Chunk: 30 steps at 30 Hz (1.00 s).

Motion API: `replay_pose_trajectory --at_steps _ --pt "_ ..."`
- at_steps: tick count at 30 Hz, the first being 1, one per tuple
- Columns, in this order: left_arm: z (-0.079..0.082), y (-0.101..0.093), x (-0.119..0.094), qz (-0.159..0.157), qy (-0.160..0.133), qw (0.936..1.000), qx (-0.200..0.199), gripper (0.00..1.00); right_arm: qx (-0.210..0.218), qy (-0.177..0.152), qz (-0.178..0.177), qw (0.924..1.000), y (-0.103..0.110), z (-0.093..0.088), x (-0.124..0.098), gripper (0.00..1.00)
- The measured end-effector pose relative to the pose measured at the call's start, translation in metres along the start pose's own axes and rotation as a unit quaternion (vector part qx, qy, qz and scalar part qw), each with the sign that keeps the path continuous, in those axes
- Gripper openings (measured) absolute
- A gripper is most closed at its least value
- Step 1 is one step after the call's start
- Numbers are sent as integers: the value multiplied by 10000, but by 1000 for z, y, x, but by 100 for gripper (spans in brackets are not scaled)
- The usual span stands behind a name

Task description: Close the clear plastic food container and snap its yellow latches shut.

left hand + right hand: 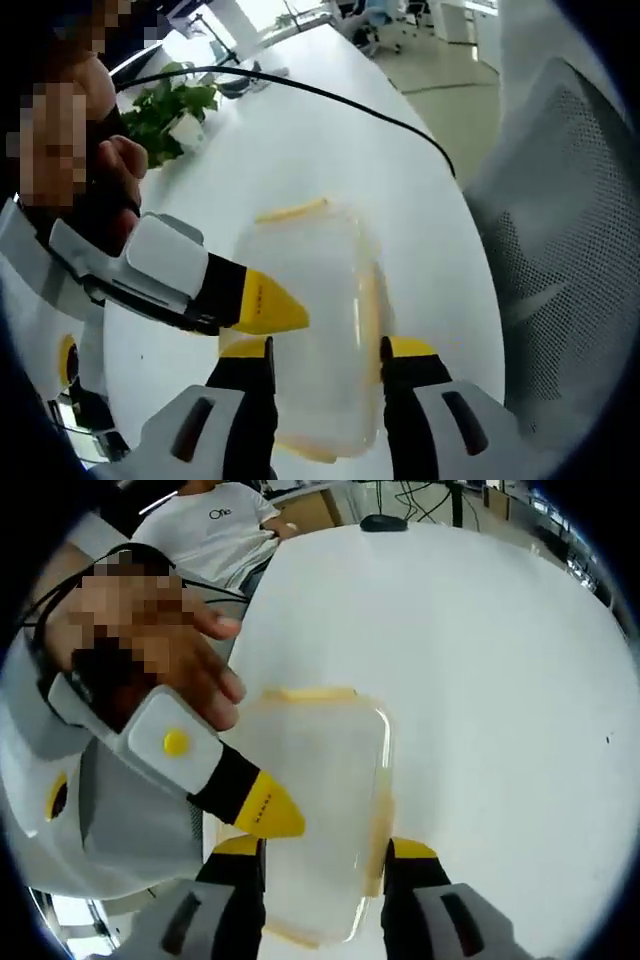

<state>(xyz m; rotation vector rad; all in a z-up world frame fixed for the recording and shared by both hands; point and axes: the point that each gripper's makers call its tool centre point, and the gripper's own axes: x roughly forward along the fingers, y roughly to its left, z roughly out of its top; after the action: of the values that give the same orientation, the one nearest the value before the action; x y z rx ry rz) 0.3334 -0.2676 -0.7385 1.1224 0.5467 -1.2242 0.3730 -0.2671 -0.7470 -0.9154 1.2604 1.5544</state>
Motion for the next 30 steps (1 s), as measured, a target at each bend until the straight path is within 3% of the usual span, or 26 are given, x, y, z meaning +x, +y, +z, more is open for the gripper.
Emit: replay_pose_trajectory --at_steps 10,17,30 --pt "3 -4 1 -2 37 10000 1 39 1 -108 -96 9999 1 -1 -1 45" --pt "6 -2 -1 -157 -204 9991 -327 40 -192 -434 -629 9969 3 2 -7 45" --pt "8 -1 -3 -475 -629 9938 -779 40 58 -1143 -1416 9833 6 0 -13 43"
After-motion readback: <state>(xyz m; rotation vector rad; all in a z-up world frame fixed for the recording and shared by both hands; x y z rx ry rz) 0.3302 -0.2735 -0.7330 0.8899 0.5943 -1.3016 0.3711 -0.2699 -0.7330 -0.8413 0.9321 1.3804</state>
